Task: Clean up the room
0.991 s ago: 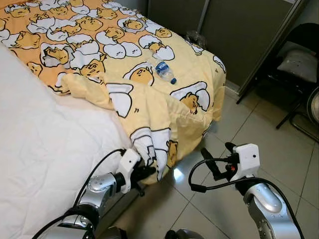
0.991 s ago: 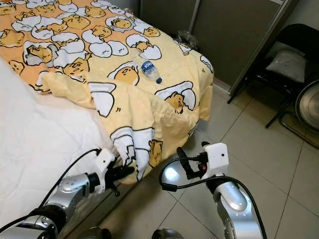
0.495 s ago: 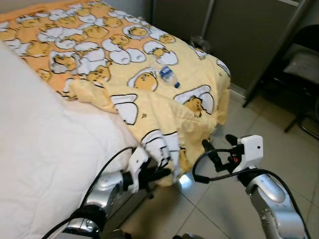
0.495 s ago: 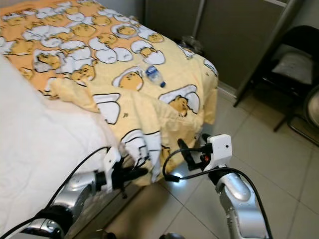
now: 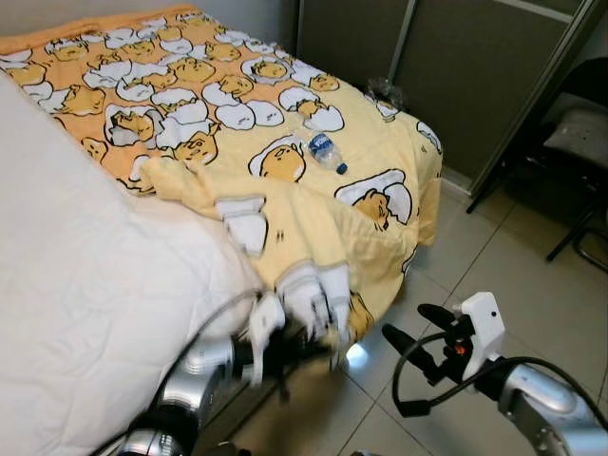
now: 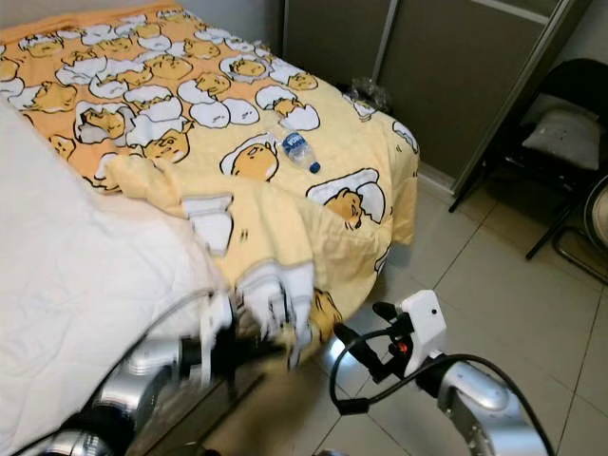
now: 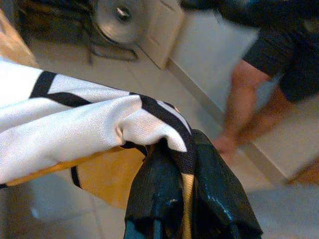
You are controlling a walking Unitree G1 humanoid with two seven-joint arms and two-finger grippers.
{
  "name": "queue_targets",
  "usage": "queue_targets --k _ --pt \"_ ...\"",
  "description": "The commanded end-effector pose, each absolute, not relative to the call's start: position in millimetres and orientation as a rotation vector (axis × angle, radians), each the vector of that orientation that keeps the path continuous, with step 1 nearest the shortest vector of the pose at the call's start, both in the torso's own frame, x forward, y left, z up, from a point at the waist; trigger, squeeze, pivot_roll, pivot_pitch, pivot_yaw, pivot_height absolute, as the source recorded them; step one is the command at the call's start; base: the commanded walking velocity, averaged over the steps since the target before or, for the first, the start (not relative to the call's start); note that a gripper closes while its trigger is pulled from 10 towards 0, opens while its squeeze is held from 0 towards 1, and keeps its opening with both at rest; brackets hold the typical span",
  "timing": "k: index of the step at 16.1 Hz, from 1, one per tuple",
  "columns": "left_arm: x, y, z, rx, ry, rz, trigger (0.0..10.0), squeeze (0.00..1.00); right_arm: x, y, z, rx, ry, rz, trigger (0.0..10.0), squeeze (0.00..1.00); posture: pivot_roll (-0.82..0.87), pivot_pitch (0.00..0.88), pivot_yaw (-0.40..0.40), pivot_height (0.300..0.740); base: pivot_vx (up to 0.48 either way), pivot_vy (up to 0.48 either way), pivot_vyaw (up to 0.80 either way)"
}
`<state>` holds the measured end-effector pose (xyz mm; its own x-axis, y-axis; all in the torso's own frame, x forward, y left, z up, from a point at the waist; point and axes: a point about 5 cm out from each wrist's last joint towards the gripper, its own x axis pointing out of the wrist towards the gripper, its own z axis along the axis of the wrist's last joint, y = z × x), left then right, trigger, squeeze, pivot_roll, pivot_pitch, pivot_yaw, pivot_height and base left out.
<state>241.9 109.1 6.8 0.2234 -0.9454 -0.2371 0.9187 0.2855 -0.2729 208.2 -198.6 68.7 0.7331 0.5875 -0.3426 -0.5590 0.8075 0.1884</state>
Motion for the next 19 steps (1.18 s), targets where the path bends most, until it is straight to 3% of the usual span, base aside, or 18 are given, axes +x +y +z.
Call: queue_targets --k 1,8,19 --pt "241 111 7 -0.031 0.400 -1.325 0.0 0.00 209 -204 77 0.093 0.394 0.642 10.0 0.00 -0.16 0.000 -0.055 0.740 0.000 0.000 0.00" --pt "243 114 4 -0.084 0.383 -1.229 0.0 0.00 225 -201 88 0.116 0.350 0.643 10.0 0.00 -0.16 0.000 -0.039 0.740 0.000 -0.041 0.00" --pt "236 126 -8 -0.083 0.428 -1.163 0.0 0.00 213 -200 77 0.135 0.410 0.681 10.0 0.00 -0.15 0.000 -0.039 0.740 0.000 -0.480 0.00"
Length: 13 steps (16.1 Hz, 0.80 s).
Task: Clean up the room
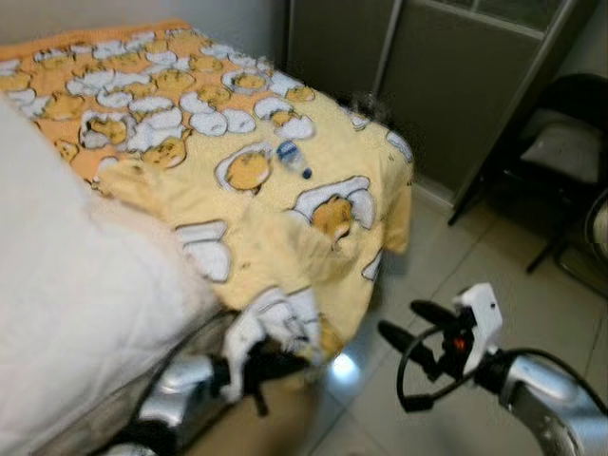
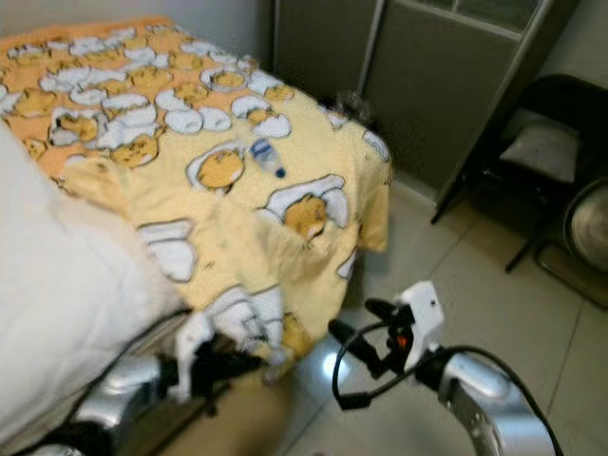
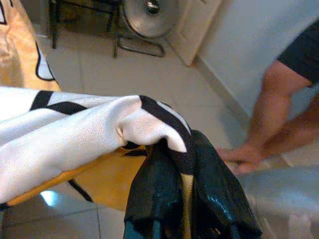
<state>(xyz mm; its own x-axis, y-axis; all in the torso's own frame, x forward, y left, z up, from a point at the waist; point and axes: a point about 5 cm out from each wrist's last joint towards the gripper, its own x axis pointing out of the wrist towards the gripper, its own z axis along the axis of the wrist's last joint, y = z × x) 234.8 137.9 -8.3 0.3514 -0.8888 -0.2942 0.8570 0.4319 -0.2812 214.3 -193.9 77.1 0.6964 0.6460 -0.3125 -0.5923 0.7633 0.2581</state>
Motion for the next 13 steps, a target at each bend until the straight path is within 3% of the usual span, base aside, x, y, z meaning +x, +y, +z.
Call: queue_targets --k 1,6,10,11,12,13 --pt "236 127 -9 -0.083 0.431 -1.146 0.0 0.00 213 -200 77 0.136 0.414 0.682 10.0 0.00 -0.15 0.000 -0.041 0.740 0.000 0.000 0.00" --pt "238 131 -5 -0.099 0.416 -1.148 0.0 0.00 211 -203 74 0.136 0.435 0.692 10.0 0.00 -0.14 0.000 -0.049 0.740 0.000 0.000 0.00" --pt "233 133 -11 -0.008 0.448 -1.113 0.0 0.00 212 -200 70 0.130 0.445 0.702 10.0 0.00 -0.13 0.000 -0.051 0.740 0.000 0.000 0.00" --pt "233 134 -11 0.008 0.455 -1.119 3.1 0.00 212 -198 69 0.130 0.445 0.706 10.0 0.00 -0.13 0.000 -0.046 0.740 0.000 0.000 0.00" --pt "232 135 -11 0.011 0.460 -1.136 0.0 0.00 212 -196 69 0.131 0.445 0.709 10.0 0.00 -0.13 0.000 -0.043 0.740 0.000 0.000 0.00" --pt "229 135 -11 -0.005 0.469 -1.174 0.0 0.00 212 -196 69 0.134 0.443 0.708 10.0 0.00 -0.13 0.000 -0.041 0.740 0.000 0.000 0.00"
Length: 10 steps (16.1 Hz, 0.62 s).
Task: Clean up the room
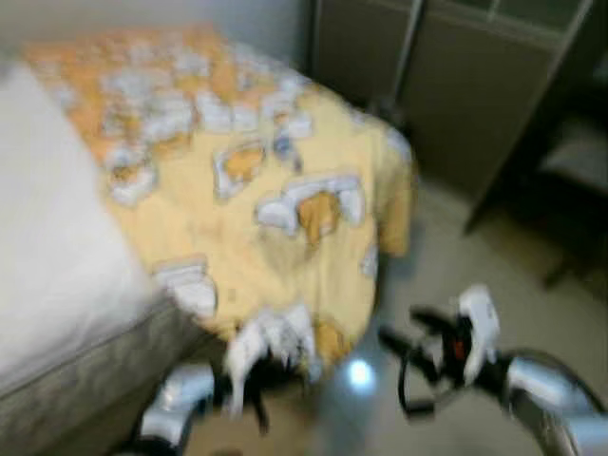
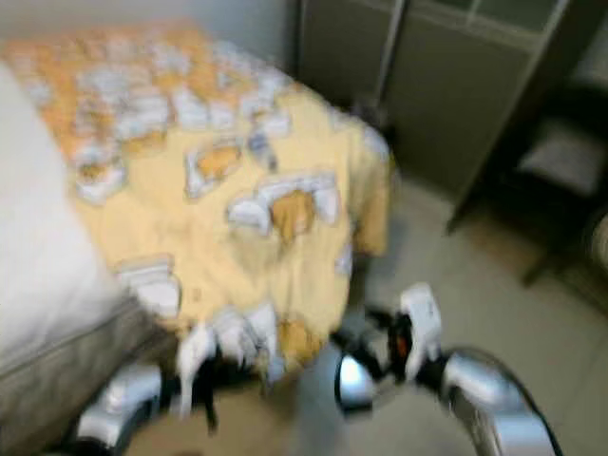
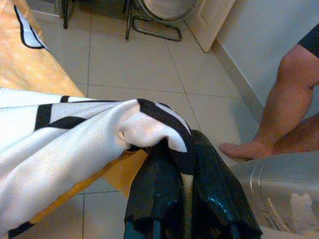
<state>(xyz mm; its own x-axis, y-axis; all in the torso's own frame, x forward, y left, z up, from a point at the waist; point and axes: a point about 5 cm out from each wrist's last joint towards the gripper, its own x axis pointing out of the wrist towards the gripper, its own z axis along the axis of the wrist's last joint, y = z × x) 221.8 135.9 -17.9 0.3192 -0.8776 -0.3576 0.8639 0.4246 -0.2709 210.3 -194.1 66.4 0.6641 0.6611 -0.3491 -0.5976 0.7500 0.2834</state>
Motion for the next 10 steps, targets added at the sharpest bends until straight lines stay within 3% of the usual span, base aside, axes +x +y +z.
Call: queue_targets --k 1,8,9,10 --pt "228 136 -12 0.003 0.473 -1.177 0.0 0.00 211 -195 69 0.136 0.443 0.708 10.0 0.00 -0.13 0.000 -0.041 0.740 0.000 0.000 0.00" --pt "186 151 -31 0.061 0.575 -1.288 0.0 0.00 207 -194 66 0.149 0.449 0.705 10.0 0.00 -0.14 0.000 -0.037 0.740 0.000 0.000 0.00" --pt "182 153 -38 0.115 0.605 -1.213 10.0 0.00 207 -194 66 0.150 0.449 0.702 10.0 0.00 -0.14 0.000 -0.037 0.740 0.000 0.000 0.00" --pt "179 147 -40 0.098 0.589 -1.192 10.0 0.94 207 -194 66 0.151 0.449 0.701 10.0 0.00 -0.14 0.000 -0.037 0.740 0.000 0.000 0.00"
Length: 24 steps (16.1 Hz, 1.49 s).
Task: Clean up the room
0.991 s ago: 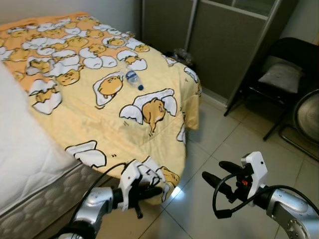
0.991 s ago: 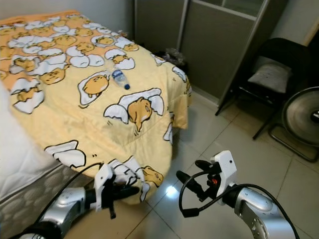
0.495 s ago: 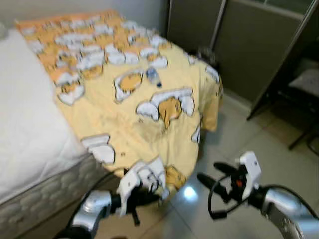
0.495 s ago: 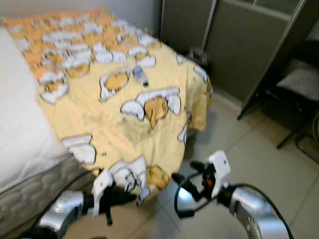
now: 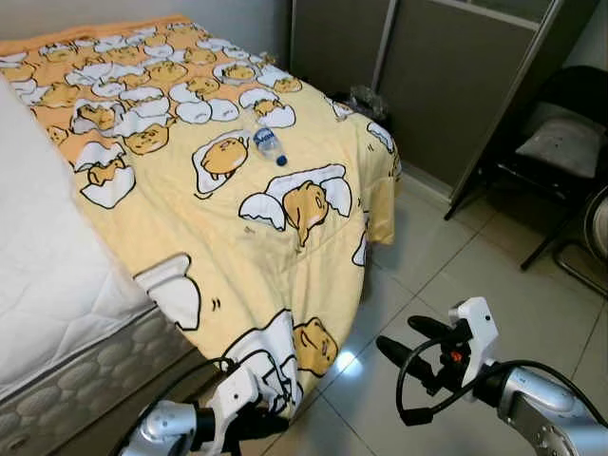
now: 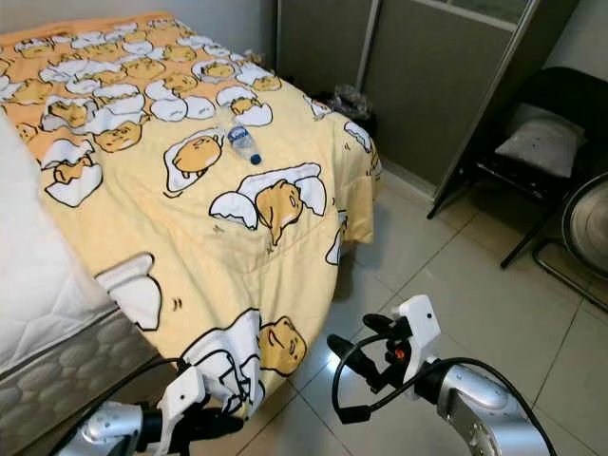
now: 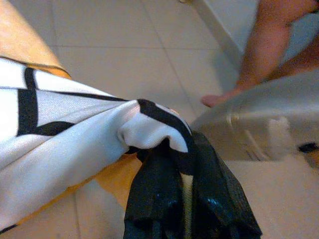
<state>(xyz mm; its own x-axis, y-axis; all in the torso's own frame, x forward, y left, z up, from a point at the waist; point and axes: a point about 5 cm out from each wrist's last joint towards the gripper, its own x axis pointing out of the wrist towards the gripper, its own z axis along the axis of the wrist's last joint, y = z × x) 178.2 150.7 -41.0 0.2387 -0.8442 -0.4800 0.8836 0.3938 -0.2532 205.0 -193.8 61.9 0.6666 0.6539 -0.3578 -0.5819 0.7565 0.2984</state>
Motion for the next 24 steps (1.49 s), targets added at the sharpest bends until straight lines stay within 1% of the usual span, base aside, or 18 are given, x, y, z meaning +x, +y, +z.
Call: queue_targets --k 1,3,4,7,9,10,11,12,13,15,17,18,19,20,21,23,24 --pt "174 140 -42 0.076 0.588 -1.214 10.0 1.00 207 -194 66 0.152 0.449 0.699 10.0 0.00 -0.14 0.000 -0.039 0.740 0.000 0.000 0.00" --pt "173 128 -44 0.070 0.587 -1.219 10.0 1.00 207 -196 66 0.154 0.449 0.697 10.0 0.00 -0.14 0.000 -0.041 0.740 0.000 0.000 0.00" --pt "170 113 -49 0.072 0.603 -1.222 10.0 1.00 207 -196 66 0.154 0.449 0.695 10.0 0.00 -0.13 0.000 -0.040 0.740 0.000 0.000 0.00" --pt "160 102 -61 0.114 0.666 -1.225 10.0 1.00 210 -195 66 0.161 0.443 0.695 10.0 0.00 -0.13 0.000 -0.035 0.740 0.000 0.000 0.00" --pt "161 91 -62 0.140 0.655 -1.195 10.0 1.00 211 -193 65 0.166 0.438 0.688 10.0 0.00 -0.13 0.000 -0.033 0.740 0.000 0.000 0.00" --pt "171 78 -58 0.139 0.611 -1.142 10.0 1.00 213 -192 66 0.167 0.423 0.677 10.0 0.00 -0.13 0.000 -0.031 0.740 0.000 0.000 0.00" --pt "180 73 -54 0.169 0.581 -1.097 10.0 1.00 214 -192 67 0.168 0.414 0.668 10.0 0.00 -0.13 0.000 -0.032 0.740 0.000 0.000 0.00" --pt "185 73 -52 0.199 0.566 -1.071 10.0 1.00 215 -193 67 0.169 0.413 0.667 10.0 0.00 -0.13 0.000 -0.032 0.740 0.000 0.000 0.00" --pt "198 72 -47 0.260 0.529 -1.013 10.0 1.00 215 -193 67 0.167 0.411 0.661 10.0 0.00 -0.13 0.000 -0.035 0.740 0.000 0.000 0.00" --pt "235 62 -23 0.256 0.363 -0.769 10.0 1.00 222 -198 68 0.156 0.382 0.609 10.0 0.00 -0.11 0.000 -0.042 0.740 0.000 0.000 0.00" --pt "303 144 33 0.200 0.219 -0.540 10.0 1.00 234 -202 72 0.123 0.318 0.512 10.0 0.00 -0.11 0.000 -0.042 0.740 0.000 0.000 0.00" --pt "324 168 65 0.129 0.110 -0.414 10.0 1.00 242 -205 77 0.096 0.262 0.424 10.0 0.00 -0.11 0.000 -0.037 0.740 0.000 0.000 0.00" --pt "333 180 85 0.077 0.025 -0.316 10.0 1.00 248 -206 81 0.075 0.216 0.356 10.0 0.00 -0.11 0.000 -0.036 0.740 0.000 0.000 0.00" --pt "331 171 93 0.025 -0.049 -0.164 10.0 1.00 256 -209 90 0.070 0.131 0.233 10.0 0.00 -0.11 0.000 -0.033 0.740 0.000 0.000 0.00" --pt "324 160 91 0.013 -0.070 -0.064 10.0 1.00 260 -211 96 0.043 0.077 0.146 10.0 0.00 -0.12 0.000 -0.029 0.740 0.000 0.000 0.00" --pt "319 150 87 0.006 -0.050 0.034 10.0 1.00 263 -212 103 -0.006 0.002 0.064 10.0 0.00 -0.12 0.000 -0.028 0.740 0.000 0.000 0.00" --pt "319 148 86 0.006 -0.039 0.034 10.0 1.00 264 -213 104 -0.010 -0.011 0.039 10.0 0.00 -0.12 0.000 -0.027 0.740 0.000 0.000 0.00"
